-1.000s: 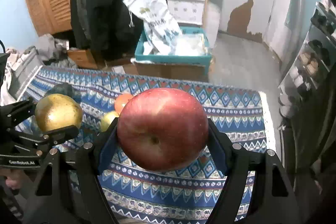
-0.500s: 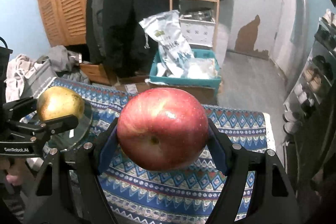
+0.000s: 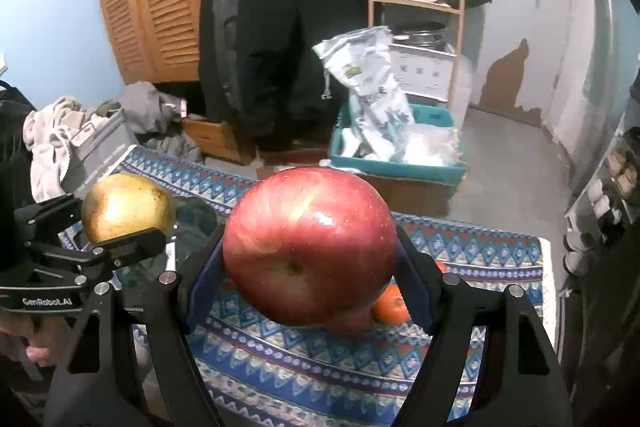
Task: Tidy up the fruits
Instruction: 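Lift and carry the pear with the left tool while the right tool carries the apple to the glass bowl, then open the left tool over the bowl while the right tool releases the apple into it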
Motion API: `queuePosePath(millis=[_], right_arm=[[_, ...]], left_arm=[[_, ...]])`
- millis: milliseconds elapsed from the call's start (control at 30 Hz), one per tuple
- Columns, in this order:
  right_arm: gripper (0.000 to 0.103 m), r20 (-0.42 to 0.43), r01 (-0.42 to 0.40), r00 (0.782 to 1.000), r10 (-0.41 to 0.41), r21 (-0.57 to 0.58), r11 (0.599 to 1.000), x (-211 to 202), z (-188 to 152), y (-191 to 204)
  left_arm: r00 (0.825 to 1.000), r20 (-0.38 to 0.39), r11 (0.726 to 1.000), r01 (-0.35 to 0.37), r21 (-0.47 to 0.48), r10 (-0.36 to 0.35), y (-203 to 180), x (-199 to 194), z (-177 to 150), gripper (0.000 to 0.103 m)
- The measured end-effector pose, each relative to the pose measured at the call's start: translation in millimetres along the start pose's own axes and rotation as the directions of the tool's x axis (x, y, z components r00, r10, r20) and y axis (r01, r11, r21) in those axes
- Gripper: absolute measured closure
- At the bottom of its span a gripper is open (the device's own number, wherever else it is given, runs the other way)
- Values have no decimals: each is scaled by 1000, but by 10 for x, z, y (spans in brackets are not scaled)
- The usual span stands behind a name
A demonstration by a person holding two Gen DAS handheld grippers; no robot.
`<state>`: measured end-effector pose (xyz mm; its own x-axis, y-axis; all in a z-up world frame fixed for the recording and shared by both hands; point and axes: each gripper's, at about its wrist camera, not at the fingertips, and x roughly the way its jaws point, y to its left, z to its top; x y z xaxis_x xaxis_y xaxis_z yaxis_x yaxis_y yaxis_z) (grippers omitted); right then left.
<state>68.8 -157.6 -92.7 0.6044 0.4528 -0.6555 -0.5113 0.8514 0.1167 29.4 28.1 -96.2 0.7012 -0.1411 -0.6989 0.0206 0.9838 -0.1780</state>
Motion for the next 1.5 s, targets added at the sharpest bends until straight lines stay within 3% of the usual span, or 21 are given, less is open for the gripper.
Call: queuePosePath(millis=[533,767,1167,1500], right_arm=[[26,-75,-90,993,88,-20,996,530,325,595],[26,-126,-156,980,154,-14,988,855,417,858],[26,-281,-238,931,232,12,971,1609,360,1278],[26,-421,-245,880,219,-8,970,2188,39,1469]], left_arm=[[997,-25,990,-78,-114,75,679,-12,-82,25],[992,-54,980,-121,-159,114,1014,30,-175,25],[970,-166,951,-214,-223,179,1617,316,-506,25],[945,-265,932,-259,-252,191,1974,616,-779,25]])
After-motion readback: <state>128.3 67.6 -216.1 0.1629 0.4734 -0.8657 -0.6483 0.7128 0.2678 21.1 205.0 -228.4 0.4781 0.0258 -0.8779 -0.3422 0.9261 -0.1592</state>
